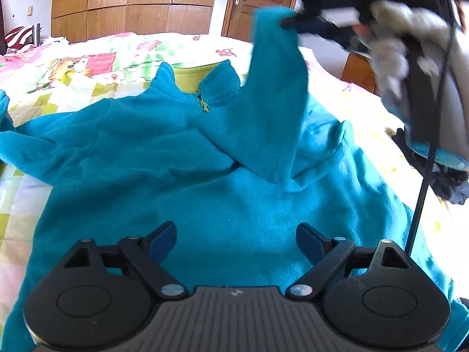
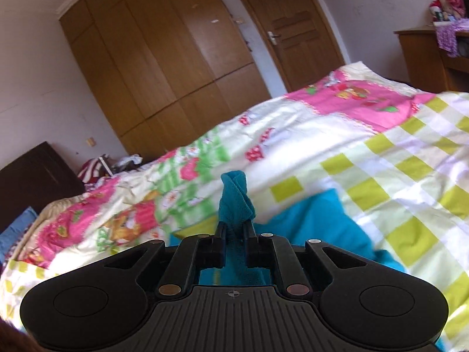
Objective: Fold small clothes
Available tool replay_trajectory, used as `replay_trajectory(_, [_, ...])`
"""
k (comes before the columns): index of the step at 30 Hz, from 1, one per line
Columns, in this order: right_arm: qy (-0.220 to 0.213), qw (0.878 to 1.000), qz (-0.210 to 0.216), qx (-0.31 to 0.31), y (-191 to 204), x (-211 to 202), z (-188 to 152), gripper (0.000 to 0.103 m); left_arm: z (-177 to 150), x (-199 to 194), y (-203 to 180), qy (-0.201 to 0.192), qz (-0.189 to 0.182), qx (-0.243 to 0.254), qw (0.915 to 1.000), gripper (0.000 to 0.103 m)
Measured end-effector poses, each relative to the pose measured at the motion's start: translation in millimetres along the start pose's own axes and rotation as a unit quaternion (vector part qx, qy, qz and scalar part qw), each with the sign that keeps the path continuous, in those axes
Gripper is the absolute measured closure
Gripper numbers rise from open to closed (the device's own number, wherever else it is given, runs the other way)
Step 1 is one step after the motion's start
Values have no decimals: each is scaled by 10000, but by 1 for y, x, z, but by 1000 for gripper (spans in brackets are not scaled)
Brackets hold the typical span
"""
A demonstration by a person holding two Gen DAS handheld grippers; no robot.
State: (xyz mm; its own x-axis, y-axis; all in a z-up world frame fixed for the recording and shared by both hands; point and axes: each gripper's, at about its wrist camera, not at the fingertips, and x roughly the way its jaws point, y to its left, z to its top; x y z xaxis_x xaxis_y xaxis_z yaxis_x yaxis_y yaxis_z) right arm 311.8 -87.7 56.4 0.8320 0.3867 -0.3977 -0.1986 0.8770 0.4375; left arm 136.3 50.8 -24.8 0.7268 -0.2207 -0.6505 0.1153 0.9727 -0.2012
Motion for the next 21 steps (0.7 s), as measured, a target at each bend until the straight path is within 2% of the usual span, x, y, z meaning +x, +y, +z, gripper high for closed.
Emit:
replay_trajectory(3, [188, 9960, 524, -695, 53, 17, -7, 91, 1, -3, 6, -18, -70, -115, 9999, 3])
replay_trajectory(5, [644, 9870, 852, -1205, 80, 35, -22, 91, 1, -4, 9, -14, -90, -173, 9998, 3])
replay_trajectory(6, [940, 9791, 997, -1504, 93, 45, -33, 91, 1, -5, 12, -4, -74, -195, 9998, 3])
replay_trajectory(8, [1945, 9478, 1601, -1956, 109, 65, -54, 87, 2, -5, 16, -3, -63, -266, 9996, 3])
replay_trajectory(9, [2284, 9348, 1809, -2033, 114, 67, -63, 86, 3, -5, 18, -7, -64, -317, 9995, 3])
replay_trajectory(10, [2429, 9245, 1997, -2153, 118, 64, -71, 85, 3, -5, 21, -13, -68, -368, 9993, 3])
replay_trajectory(12, [2350, 9177, 2180, -2347, 118, 49, -77, 83, 4, -5, 27, -22, -89, -497, 9987, 3])
replay_trajectory(14, [2281, 9217, 2267, -2170, 108, 34, -72, 82, 3, -6, 29, -20, -99, -601, 9981, 3])
replay_trajectory(15, [2223, 9275, 2219, -2027, 99, 26, -68, 82, 1, -7, 29, -20, -88, -631, 9980, 3])
replay_trajectory(18, [2015, 9473, 1774, -1749, 61, 1, -57, 81, -1, -7, 28, -9, -27, -638, 9980, 3])
replay_trajectory(21, [1895, 9672, 1057, -1322, 10, -20, -51, 78, -3, -5, 24, 1, 88, -577, 9983, 3])
